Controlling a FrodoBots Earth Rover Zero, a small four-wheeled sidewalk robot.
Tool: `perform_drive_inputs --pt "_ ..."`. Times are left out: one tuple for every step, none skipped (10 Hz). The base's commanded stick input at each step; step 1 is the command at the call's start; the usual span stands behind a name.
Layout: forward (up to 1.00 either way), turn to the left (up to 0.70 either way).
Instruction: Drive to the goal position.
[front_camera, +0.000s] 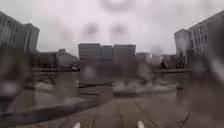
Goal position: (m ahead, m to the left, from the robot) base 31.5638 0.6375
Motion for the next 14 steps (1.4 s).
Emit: perform_drive_inputs --pt "0.7 0.0" --pt "0.7 0.0" --pt "0.7 0.0" --pt "0.7 0.0" --pt "0.7 0.0" --pt "0.7 0.0" --pt "0.7 0.0" --pt "0.7 0.0" --pt "0.7 0.0" --pt "0.7 0.0" --pt "0.7 0.0" --pt "0.7 0.0" --pt "0.7 0.0" --pt "0.7 0.0"
